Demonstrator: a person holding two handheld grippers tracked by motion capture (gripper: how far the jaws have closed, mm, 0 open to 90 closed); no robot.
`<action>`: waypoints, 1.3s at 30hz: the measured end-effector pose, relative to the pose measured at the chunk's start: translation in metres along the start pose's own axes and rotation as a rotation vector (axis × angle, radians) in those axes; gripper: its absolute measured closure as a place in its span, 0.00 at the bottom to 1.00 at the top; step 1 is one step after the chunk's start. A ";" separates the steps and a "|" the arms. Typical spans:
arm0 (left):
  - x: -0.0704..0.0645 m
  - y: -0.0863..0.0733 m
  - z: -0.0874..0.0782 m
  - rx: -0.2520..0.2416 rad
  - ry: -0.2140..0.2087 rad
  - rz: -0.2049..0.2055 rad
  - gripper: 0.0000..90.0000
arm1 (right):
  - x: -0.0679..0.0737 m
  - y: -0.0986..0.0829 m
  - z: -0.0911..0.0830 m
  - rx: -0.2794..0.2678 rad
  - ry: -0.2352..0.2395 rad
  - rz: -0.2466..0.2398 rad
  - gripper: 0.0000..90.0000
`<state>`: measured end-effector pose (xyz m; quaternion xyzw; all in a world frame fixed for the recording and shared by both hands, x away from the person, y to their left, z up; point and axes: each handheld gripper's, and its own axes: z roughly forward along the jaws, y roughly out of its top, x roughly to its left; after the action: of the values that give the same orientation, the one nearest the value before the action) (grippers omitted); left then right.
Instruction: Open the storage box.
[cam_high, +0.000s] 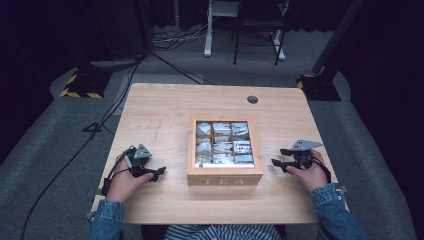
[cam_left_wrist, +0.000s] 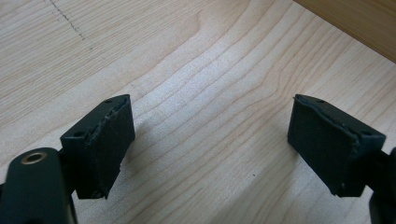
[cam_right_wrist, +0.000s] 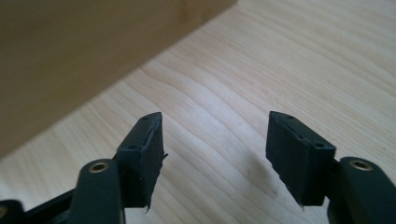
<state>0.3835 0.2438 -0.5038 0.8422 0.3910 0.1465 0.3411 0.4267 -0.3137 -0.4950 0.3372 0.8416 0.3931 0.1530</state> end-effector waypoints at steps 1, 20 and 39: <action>0.000 0.000 0.000 0.000 0.000 -0.001 0.17 | 0.001 0.001 -0.002 -0.010 0.004 0.001 0.43; -0.001 0.002 0.002 -0.002 0.014 -0.004 0.17 | 0.048 0.029 -0.050 -0.154 0.143 -0.027 0.49; -0.002 0.002 0.002 0.004 0.011 -0.008 0.17 | 0.096 0.039 -0.049 -0.042 0.288 -0.161 0.46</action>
<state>0.3849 0.2405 -0.5036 0.8405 0.3965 0.1490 0.3379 0.3491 -0.2574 -0.4326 0.2057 0.8707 0.4414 0.0688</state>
